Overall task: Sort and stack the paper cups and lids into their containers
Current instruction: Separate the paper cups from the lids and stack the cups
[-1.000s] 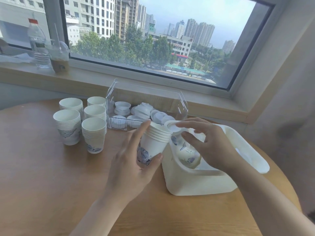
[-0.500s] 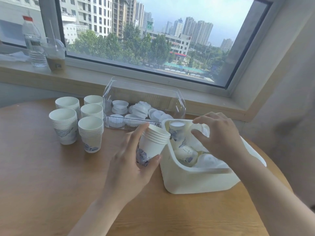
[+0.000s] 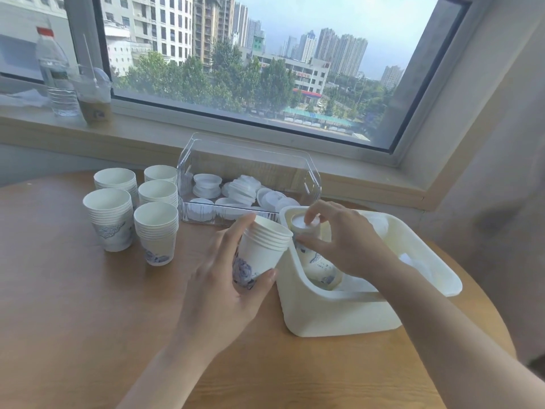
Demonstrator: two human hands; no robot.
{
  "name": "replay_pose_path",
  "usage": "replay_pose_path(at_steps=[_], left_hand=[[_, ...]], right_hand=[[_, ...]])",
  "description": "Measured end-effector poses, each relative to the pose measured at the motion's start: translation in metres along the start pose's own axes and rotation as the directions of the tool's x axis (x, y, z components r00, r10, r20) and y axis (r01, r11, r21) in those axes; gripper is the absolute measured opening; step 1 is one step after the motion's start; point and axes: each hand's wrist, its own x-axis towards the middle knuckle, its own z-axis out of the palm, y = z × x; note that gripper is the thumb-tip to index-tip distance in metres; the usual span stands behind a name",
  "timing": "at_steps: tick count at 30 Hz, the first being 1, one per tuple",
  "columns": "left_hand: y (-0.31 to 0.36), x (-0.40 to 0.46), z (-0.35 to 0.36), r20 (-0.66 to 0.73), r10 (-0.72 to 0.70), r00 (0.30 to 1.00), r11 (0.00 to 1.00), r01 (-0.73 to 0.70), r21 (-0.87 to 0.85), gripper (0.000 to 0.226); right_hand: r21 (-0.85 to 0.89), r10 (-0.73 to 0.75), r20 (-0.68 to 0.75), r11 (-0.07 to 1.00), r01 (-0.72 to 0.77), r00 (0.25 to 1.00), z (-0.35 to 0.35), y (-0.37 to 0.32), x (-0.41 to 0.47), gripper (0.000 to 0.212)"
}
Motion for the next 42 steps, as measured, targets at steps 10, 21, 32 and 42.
replay_pose_path(at_steps=[10,21,32,42], left_hand=[[0.003,0.000,-0.001,-0.007,0.007,1.000,1.000,-0.007,0.008,0.082],[0.003,-0.001,0.004,0.007,0.015,1.000,1.000,-0.015,0.002,0.084],[0.003,-0.003,-0.004,-0.027,-0.015,1.000,1.000,0.015,-0.019,0.098],[-0.008,-0.006,-0.025,-0.098,-0.060,0.993,0.998,0.057,-0.034,0.096]], right_hand=[[0.261,0.108,-0.244,0.964,-0.042,0.964,-0.016,-0.003,-0.006,0.049],[0.686,0.167,-0.167,0.728,-0.007,0.972,-0.019,-0.028,-0.018,0.041],[0.689,0.049,-0.100,0.724,0.034,0.994,0.006,-0.060,-0.018,0.022],[0.655,-0.017,-0.163,0.746,0.121,0.987,0.016,-0.082,-0.009,0.043]])
